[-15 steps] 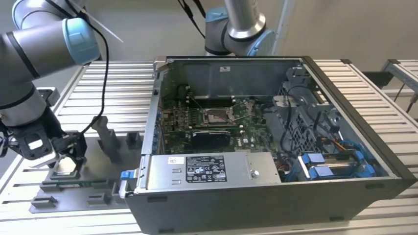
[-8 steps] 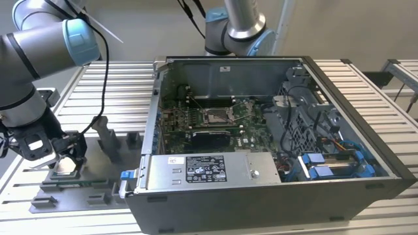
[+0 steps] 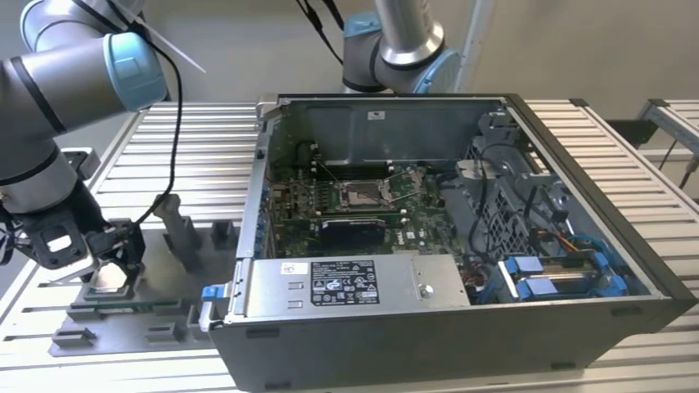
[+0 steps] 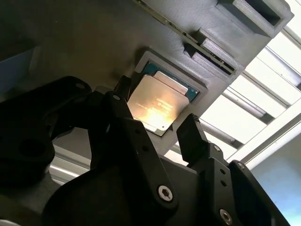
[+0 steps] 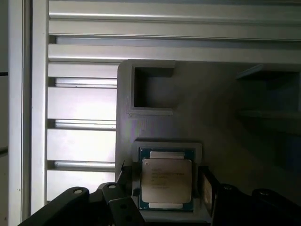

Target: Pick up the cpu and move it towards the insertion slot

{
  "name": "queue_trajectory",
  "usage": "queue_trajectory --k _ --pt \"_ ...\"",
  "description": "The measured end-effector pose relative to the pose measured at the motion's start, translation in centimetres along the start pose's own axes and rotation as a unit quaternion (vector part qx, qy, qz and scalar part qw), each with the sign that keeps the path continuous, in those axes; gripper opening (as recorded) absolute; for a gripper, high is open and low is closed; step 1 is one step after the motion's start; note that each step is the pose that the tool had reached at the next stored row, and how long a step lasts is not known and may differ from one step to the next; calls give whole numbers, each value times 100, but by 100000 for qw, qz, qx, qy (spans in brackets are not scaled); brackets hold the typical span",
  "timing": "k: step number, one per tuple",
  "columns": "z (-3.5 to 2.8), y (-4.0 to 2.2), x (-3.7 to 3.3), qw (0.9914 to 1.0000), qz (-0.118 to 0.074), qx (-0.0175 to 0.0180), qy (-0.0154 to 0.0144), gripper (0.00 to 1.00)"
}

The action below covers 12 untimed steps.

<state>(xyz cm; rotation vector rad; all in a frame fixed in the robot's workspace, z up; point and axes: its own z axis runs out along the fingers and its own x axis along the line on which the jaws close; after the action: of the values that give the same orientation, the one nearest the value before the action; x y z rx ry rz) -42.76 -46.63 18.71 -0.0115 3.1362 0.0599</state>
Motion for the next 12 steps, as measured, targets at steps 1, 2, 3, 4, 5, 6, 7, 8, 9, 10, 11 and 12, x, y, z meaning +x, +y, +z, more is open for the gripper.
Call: queue_trajectory --k 1,2,3,4,5,6,7,8,9,10,11,12 --pt "1 0 1 100000 -4 4 -36 100" --pt "1 0 1 100000 -10 1 -70 100" --pt "1 0 1 100000 -14 2 -86 100" --pt "1 0 1 100000 -15 0 -101 100" --pt "1 0 1 100000 -15 1 -115 100" --pt "1 0 1 100000 -20 4 -126 100" --pt "1 0 1 100000 -22 3 -145 100" --pt "1 0 1 100000 -25 1 -160 100" --pt "1 0 1 100000 -27 2 -177 100" --pt "1 0 1 100000 -28 3 -188 100" --pt "1 0 1 100000 -30 2 -207 100" --pt "1 0 1 100000 -33 4 -220 100"
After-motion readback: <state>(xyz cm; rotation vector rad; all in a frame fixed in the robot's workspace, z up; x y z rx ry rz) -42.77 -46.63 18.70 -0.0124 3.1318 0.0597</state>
